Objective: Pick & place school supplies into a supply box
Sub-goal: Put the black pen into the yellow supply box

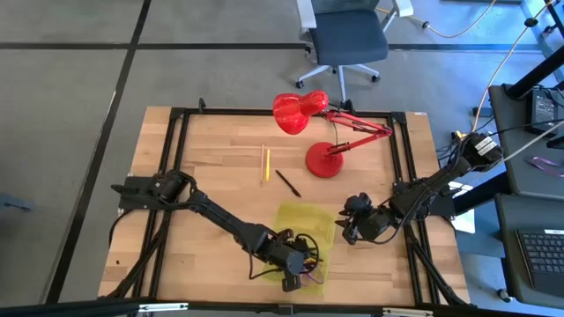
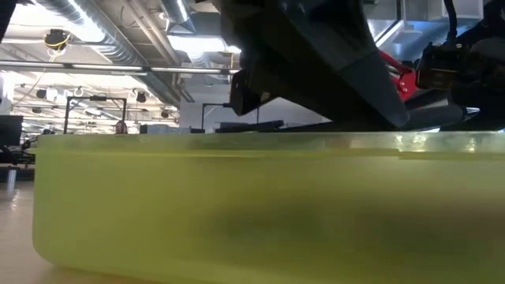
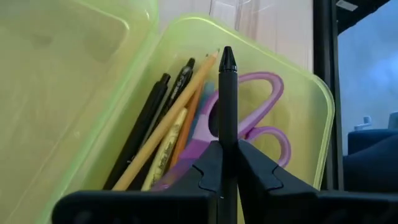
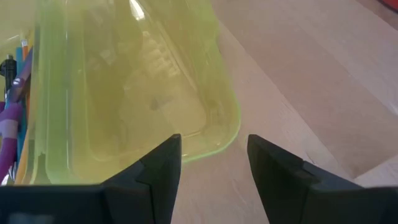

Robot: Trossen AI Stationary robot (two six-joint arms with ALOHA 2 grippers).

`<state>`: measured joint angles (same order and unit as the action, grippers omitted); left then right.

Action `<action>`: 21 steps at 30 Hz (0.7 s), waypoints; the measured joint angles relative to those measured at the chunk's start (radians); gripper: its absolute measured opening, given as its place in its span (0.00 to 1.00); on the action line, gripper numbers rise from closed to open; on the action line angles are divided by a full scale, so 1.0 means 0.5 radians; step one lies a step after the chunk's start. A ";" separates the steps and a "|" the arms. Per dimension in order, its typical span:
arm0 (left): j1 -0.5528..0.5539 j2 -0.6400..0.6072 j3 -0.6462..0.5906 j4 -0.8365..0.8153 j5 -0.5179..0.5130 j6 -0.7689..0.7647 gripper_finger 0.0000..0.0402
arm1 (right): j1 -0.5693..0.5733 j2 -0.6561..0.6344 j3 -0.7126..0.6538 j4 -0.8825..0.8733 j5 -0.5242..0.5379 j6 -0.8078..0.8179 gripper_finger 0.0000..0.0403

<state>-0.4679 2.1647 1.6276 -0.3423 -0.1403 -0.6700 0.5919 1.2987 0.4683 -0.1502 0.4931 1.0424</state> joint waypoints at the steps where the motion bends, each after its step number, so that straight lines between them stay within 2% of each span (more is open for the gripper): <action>1: 0.001 0.007 0.000 0.009 -0.001 -0.003 0.05 | 0.000 0.000 0.000 -0.001 0.000 -0.001 0.47; 9: 0.010 0.030 0.001 -0.015 -0.047 -0.041 0.12 | 0.000 0.000 0.000 -0.005 0.001 -0.014 0.47; 21: 0.008 0.035 0.000 -0.012 0.013 -0.053 0.12 | 0.000 0.000 0.000 -0.008 0.001 -0.015 0.47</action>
<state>-0.4641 2.1822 1.6276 -0.3485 -0.1336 -0.6965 0.5919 1.2987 0.4683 -0.1539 0.4934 1.0348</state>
